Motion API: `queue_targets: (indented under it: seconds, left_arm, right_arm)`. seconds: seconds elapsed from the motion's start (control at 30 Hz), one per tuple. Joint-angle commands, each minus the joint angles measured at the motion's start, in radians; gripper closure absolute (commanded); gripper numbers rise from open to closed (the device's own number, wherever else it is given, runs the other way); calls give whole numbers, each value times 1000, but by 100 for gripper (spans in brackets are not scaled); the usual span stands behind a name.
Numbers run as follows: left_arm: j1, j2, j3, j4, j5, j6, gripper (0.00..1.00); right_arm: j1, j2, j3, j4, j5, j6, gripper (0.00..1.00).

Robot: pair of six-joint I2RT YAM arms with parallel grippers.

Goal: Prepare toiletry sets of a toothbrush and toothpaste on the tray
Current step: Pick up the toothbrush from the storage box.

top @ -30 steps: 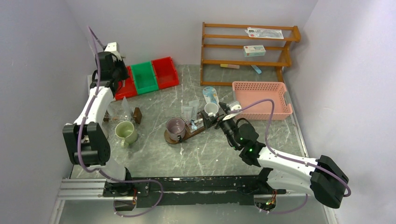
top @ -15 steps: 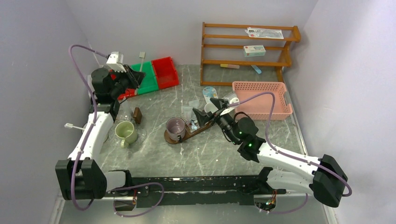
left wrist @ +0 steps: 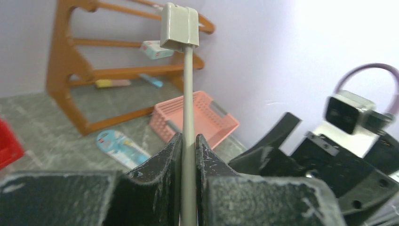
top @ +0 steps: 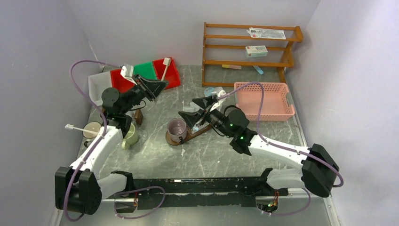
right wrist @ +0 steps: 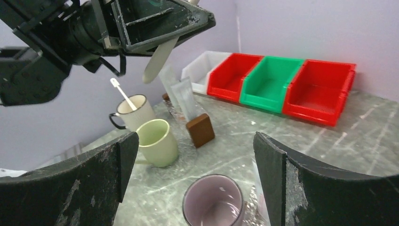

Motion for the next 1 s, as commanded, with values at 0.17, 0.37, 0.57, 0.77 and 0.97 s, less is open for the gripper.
queue_targets:
  seconds: [0.17,0.37,0.57,0.77,0.97]
  left_arm:
    - [-140,3,-79,413,29,-178,95]
    - [-209,30,-97,539,3,-235,95]
    - [-262,47,-95,570,-23,-227,95]
    - [-301,84,-97,639,-27,-252,95]
    - [-316,123,-98,746,-3,-302,95]
  right_arm:
    - [6,95,83,137,-147,103,5]
    - [6,137,100,197,-190,129,8]
    - [6,158,104,226,-229,127,13]
    - [7,169,114,234,-246,114,23]
    - [5,170,116,235,-258,103,43]
